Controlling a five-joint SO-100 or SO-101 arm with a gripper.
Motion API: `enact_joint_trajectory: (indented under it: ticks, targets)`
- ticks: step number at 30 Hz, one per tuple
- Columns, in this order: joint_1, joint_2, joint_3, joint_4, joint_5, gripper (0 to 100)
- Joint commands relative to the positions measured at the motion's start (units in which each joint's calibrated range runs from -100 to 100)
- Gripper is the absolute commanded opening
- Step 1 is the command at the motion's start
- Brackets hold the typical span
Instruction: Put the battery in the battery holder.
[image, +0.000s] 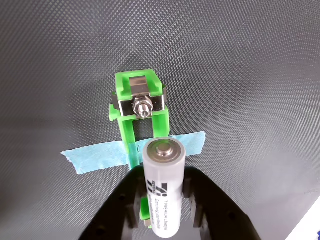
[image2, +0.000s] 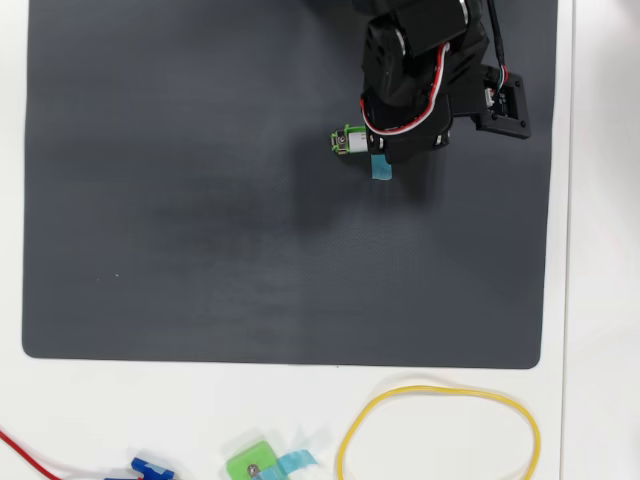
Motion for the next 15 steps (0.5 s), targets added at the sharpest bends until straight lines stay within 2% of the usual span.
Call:
enact_joint_trajectory:
  ticks: [1, 15]
  targets:
    - [0.81, -0.29, -0.15, 0.11, 0.08, 0]
    - [0.91, -0.38, 2.40, -0.85, 0.19, 0]
